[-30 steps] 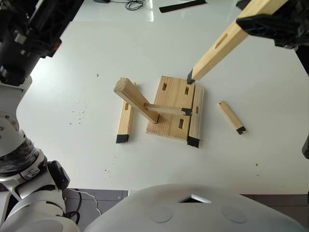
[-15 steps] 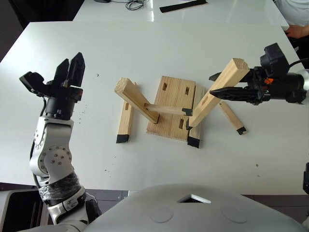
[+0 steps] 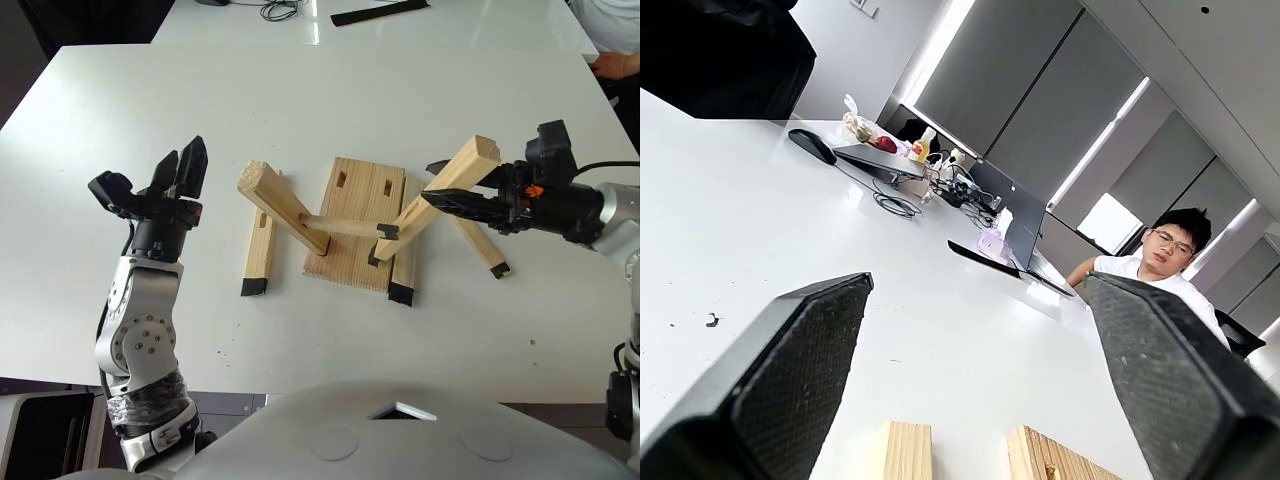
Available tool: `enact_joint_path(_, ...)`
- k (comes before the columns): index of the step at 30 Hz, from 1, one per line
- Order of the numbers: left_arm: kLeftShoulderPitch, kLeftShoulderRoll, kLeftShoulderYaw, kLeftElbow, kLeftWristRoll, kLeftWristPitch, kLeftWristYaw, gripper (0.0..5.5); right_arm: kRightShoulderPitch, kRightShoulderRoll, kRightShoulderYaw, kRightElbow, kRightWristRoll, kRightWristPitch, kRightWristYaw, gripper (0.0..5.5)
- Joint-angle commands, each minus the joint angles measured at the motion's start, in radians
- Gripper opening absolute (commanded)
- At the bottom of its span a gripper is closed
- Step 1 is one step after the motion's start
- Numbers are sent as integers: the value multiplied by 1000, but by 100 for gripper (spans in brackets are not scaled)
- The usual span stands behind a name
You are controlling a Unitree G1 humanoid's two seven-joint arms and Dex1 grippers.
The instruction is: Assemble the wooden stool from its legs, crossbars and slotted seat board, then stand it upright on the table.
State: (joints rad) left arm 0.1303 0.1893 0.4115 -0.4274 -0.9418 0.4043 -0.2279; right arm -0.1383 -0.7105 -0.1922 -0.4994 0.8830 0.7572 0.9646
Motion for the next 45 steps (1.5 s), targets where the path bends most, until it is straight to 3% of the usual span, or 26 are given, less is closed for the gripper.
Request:
enact_joint_path(1, -7, 23, -16, 4, 3, 21, -7, 393, 27, -9, 24, -10, -48, -41, -5, 202)
enact_joint_path(19, -6, 10, -67, -53, 11, -4, -14, 393, 80, -168, 76, -32, -101, -112, 122, 202)
enact_joint_path(33, -16, 6, -94, -67, 43, -38, -39, 393, -63, -231, 119, 47, -135, -147, 209, 202)
enact_joint_path(45, 79, -121, -290, -182, 48, -58, -15, 393, -184, -262, 183, 68, -161, -116, 279, 202)
